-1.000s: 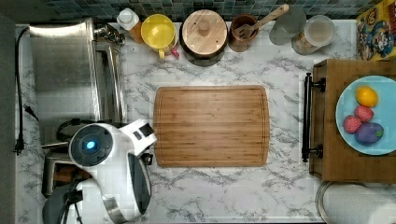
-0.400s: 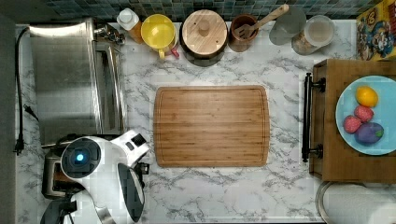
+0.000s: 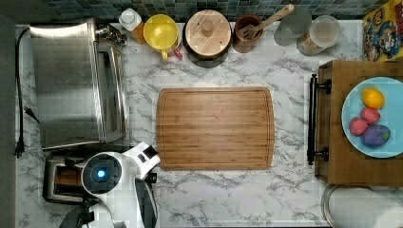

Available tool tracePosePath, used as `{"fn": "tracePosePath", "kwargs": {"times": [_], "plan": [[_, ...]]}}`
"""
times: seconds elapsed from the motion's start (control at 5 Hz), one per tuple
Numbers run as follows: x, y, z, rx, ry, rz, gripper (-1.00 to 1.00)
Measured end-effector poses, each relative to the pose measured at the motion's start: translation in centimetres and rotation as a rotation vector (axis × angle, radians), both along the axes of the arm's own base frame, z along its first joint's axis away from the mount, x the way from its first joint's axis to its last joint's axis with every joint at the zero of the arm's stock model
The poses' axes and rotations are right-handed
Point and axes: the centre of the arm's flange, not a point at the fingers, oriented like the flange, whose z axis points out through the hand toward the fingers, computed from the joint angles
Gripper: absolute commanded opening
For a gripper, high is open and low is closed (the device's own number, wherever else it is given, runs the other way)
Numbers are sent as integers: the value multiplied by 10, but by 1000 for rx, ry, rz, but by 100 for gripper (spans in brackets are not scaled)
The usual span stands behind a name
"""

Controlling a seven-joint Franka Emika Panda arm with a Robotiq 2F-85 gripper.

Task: Turn on the toaster.

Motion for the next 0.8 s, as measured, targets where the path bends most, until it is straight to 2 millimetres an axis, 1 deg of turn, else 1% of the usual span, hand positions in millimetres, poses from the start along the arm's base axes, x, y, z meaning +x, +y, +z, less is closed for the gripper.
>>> {"fn": "tracePosePath", "kwargs": {"times": [0.2, 0.4, 0.6, 0.8], "plan": [[-3, -3, -7, 90, -31, -30, -100], [-9, -4, -4, 105, -34, 14, -100], [-10, -4, -3, 107, -34, 24, -100], [-10, -7, -12, 101, 0, 27, -100]]}}
